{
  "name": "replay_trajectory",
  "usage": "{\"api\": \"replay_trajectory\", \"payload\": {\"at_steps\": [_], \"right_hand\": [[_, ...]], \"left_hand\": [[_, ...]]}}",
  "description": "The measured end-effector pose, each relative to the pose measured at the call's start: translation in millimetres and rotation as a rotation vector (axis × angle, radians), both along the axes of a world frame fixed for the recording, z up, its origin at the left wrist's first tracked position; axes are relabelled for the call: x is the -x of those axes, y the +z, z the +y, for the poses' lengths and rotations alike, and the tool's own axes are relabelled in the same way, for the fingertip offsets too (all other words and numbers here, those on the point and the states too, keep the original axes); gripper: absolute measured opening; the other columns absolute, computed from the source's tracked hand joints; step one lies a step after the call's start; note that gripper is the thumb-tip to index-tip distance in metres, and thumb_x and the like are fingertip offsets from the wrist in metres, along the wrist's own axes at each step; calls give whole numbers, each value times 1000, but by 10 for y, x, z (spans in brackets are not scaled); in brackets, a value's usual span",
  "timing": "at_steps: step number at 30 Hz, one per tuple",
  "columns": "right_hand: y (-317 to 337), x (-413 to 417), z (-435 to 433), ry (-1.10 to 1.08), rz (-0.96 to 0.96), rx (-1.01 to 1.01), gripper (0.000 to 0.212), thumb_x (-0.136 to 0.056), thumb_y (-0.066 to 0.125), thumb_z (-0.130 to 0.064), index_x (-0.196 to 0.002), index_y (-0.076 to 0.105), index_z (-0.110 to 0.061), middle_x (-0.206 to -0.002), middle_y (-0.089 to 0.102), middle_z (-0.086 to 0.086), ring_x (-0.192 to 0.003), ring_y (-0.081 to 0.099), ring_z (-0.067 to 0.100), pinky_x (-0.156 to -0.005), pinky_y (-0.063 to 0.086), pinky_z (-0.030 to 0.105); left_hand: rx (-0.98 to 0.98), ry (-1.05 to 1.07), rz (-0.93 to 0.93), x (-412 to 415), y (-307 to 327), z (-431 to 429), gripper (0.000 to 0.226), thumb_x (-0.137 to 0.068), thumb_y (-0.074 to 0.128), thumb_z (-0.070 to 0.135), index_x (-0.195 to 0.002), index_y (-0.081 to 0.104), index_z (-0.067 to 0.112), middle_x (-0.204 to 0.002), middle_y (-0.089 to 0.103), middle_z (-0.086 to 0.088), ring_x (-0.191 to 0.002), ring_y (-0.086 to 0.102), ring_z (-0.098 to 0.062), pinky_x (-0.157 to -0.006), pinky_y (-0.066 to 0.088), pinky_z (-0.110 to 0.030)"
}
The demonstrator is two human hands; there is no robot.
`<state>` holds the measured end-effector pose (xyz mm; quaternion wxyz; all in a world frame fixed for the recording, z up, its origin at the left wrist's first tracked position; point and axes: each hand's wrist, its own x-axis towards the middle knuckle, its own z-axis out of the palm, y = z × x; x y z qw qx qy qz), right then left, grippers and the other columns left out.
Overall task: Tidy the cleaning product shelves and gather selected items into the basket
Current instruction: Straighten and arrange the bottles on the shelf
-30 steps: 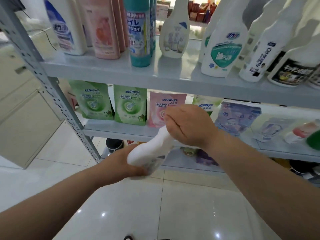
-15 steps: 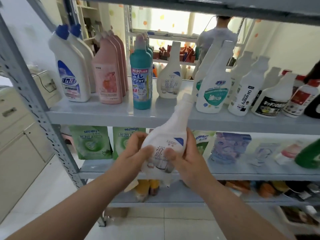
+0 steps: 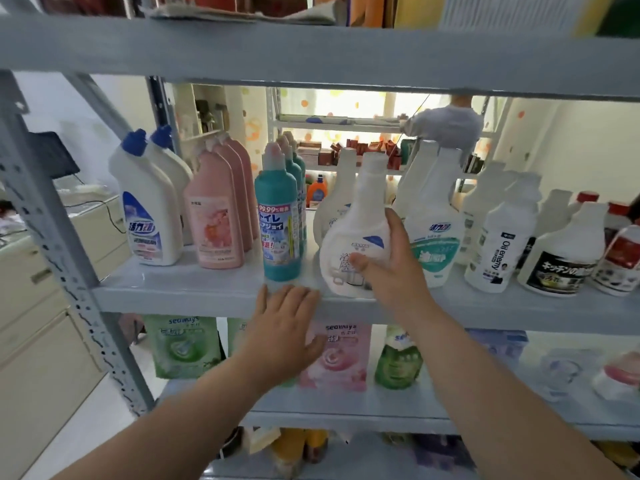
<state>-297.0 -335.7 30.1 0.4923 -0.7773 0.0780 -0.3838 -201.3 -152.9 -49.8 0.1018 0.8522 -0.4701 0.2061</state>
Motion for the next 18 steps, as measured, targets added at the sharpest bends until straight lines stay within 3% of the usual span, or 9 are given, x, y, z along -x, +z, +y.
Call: {"api": "replay_trajectory", "payload": {"at_steps": [4, 7, 11, 14, 16, 18], "right_hand": [[-100, -279, -191, -7, 63, 15, 80, -86, 82, -18, -118, 38, -77, -114, 64, -32, -103, 60, -16, -74, 46, 0], [-165, -448, -294, -6, 98, -2, 75, -86, 82, -21, -132, 39, -63, -119, 63, -31, -102, 58, -20, -74, 45, -2], [-170, -596, -330, -29, 127, -20, 80, -80, 78, -33, -112, 28, -87, -111, 55, -49, -102, 54, -24, -78, 44, 9], [-227, -668, -342, -46, 135, 7, 78, -80, 72, -44, -119, 21, -88, -124, 57, -33, -112, 57, -9, -86, 47, 17], [-292, -694, -357, -45, 142, 38, 80, -89, 72, -41, -135, 18, -79, -139, 52, -12, -122, 55, 7, -100, 50, 33], [-341, -712, -370, -48, 156, 65, 81, -96, 69, -34, -148, 15, -65, -143, 48, -4, -126, 53, 15, -107, 49, 43]], "left_hand": [[-39, -1, -46, -121, -201, -67, 77, -82, 48, 61, -147, 48, 18, -140, 58, -5, -130, 56, -34, -111, 40, -64], [9, -4, -78, -214, -316, -98, 78, -80, 57, 56, -148, 49, 17, -143, 57, -10, -131, 54, -39, -110, 40, -61], [76, 53, -126, -209, -421, -223, 80, -75, 56, 55, -143, 49, 15, -140, 57, -15, -132, 48, -41, -114, 27, -59], [126, 56, -151, -246, -501, -273, 78, -74, 59, 55, -142, 47, 16, -138, 57, -14, -132, 45, -39, -116, 24, -58], [166, 42, -156, -289, -552, -272, 78, -74, 61, 53, -141, 49, 17, -138, 58, -13, -133, 46, -38, -118, 22, -57], [187, 34, -159, -310, -581, -279, 78, -73, 62, 52, -141, 50, 17, -138, 58, -12, -133, 47, -37, -120, 20, -56]]}}
